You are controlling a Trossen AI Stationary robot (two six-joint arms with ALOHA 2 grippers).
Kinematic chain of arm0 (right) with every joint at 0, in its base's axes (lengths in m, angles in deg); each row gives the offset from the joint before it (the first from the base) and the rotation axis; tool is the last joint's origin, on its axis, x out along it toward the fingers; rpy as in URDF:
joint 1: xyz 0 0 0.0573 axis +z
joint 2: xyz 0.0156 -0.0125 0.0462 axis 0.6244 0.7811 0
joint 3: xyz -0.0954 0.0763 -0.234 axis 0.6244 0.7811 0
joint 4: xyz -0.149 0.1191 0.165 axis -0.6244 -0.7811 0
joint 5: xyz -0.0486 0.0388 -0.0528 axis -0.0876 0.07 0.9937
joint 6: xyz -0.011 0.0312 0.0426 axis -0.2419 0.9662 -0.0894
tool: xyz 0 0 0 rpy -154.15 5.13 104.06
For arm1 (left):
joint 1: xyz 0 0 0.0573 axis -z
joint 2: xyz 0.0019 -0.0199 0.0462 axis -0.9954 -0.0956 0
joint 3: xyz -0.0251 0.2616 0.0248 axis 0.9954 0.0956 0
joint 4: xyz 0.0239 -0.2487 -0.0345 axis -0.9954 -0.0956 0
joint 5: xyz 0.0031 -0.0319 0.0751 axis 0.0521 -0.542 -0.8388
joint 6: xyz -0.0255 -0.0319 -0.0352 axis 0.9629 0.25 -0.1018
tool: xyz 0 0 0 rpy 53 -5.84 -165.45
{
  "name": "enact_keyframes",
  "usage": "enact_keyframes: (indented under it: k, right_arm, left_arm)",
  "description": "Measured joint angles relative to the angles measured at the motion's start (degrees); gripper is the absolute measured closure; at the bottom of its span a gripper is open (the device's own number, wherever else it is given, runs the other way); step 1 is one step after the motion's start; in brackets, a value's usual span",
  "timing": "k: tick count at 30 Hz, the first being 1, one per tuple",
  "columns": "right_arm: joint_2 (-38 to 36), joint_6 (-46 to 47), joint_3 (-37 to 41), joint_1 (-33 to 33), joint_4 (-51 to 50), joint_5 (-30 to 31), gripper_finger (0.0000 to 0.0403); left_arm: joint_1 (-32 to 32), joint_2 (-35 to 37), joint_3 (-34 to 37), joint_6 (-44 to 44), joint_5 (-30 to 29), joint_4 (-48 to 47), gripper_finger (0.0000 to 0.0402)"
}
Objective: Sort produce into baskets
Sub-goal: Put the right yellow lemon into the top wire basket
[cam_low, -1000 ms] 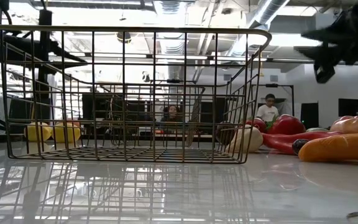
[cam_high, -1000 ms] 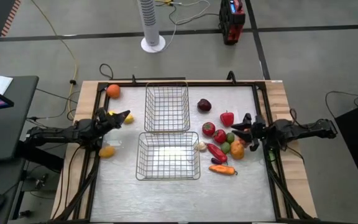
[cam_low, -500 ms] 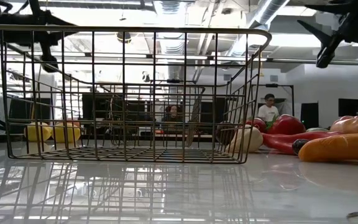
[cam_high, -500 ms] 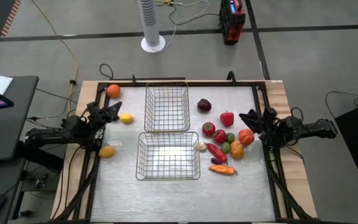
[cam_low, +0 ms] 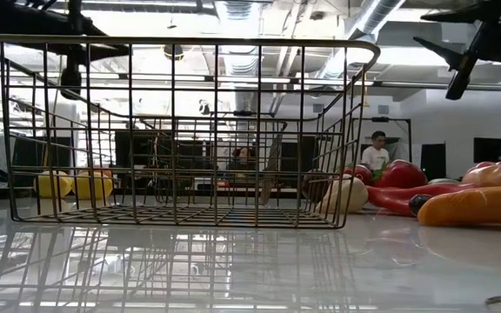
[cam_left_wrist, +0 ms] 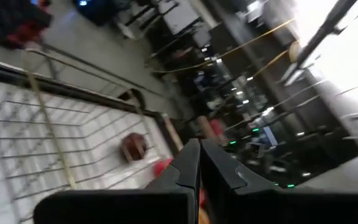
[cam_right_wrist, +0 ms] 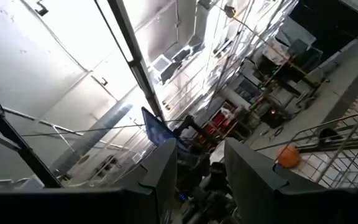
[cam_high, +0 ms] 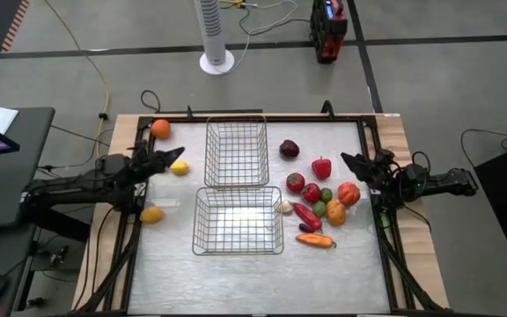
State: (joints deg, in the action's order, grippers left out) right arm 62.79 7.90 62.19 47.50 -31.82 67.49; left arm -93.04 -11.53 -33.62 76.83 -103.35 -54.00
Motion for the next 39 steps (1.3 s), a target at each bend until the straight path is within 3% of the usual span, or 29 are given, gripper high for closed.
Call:
enact_keyframes:
  k: [12, 19, 39]
  right_arm:
    - [0.0, -0.6, 0.0, -3.6, 1.6, 0.9, 0.0241]
    - [0.1, 1.1, 0.0, -5.7, 1.5, -0.3, 0.0241]
    - [7.4, 3.0, -0.9, -6.0, 4.7, -0.6, 0.0241]
  left_arm:
    - [-10.4, -11.6, -6.7, -3.0, 12.7, -2.9, 0.0401]
    - [-15.6, -16.0, -10.7, -9.0, 19.3, -2.9, 0.0401]
    - [-19.5, -18.8, -13.0, -12.4, 23.9, -5.3, 0.0401]
